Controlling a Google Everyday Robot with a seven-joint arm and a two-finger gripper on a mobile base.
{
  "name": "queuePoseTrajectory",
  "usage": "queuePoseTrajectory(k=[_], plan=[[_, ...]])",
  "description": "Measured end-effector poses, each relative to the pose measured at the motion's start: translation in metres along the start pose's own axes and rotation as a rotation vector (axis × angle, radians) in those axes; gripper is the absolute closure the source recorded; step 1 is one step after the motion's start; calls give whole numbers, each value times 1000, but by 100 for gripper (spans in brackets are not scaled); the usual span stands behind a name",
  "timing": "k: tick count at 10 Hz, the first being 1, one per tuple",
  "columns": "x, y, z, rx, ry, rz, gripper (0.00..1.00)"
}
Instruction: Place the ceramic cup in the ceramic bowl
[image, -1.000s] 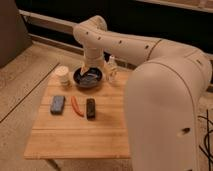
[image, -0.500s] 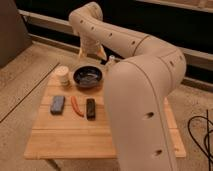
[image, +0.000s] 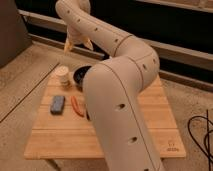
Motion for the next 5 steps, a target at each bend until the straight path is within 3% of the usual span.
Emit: queuePoseTrajectory(k=[2, 5], plan=[[-6, 18, 9, -23, 15, -35, 20], [-3, 28, 42, -32, 71, -69, 20]])
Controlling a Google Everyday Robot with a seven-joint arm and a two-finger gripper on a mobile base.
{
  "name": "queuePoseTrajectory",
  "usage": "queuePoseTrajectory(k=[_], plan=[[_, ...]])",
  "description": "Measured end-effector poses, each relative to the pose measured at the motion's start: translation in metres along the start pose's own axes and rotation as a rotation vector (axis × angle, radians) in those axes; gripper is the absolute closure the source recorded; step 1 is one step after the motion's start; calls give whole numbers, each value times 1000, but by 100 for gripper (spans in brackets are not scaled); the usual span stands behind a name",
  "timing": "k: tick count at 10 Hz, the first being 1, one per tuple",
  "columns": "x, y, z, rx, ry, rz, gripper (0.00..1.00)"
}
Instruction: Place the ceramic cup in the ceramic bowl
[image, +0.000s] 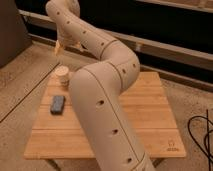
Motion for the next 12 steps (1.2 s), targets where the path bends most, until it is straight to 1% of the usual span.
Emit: queuePoseTrajectory(k=[1, 2, 4, 6, 8, 9, 11, 12], plan=[[0, 2, 13, -9, 21, -8, 20], [0, 4, 21, -14, 34, -19, 20], [-3, 8, 36, -7, 52, -43, 20], [-2, 4, 51, 5, 75, -52, 20], [3, -3, 65, 17, 103, -46, 20], [9, -7, 75, 19, 126, -37, 20], [17, -8, 89, 13, 159, -28, 20], [21, -7, 97, 3, 174, -26, 20]])
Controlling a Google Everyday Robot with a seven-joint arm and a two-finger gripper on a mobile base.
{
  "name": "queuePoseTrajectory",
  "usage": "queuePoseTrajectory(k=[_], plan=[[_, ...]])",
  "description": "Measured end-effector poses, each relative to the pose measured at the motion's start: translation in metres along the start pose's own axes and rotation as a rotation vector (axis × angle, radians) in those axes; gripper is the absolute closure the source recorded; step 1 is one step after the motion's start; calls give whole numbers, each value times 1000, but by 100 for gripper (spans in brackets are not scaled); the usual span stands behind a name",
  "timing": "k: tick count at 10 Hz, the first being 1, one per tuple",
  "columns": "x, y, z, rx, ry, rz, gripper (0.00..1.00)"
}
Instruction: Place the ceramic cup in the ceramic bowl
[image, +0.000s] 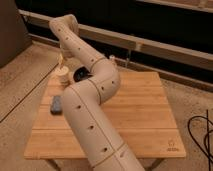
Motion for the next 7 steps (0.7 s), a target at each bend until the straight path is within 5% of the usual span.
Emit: queuePoseTrajectory(k=[7], plan=[[1, 7, 23, -28, 18, -24, 20]])
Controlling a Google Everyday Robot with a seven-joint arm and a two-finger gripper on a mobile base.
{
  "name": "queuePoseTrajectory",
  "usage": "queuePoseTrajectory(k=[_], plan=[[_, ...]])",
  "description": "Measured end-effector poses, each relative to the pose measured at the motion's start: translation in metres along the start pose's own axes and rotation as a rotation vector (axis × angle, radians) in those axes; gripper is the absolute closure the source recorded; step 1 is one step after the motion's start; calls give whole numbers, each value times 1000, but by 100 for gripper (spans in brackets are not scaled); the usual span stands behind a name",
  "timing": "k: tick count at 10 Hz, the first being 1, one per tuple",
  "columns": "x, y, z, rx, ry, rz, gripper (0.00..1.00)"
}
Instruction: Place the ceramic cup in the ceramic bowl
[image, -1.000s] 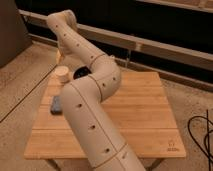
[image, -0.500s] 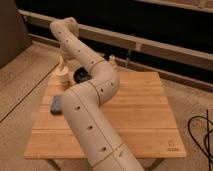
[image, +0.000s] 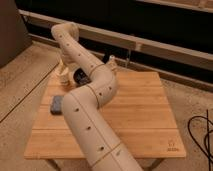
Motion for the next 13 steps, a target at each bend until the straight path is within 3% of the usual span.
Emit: queuePoseTrajectory(k=[4, 7, 11, 13], plan=[[-16, -8, -7, 18, -67, -16, 20], [-27, -11, -1, 35, -105, -46, 20], [-33, -3, 15, 21, -119, -84, 20], [-30, 0, 23, -3, -108, -87, 26]])
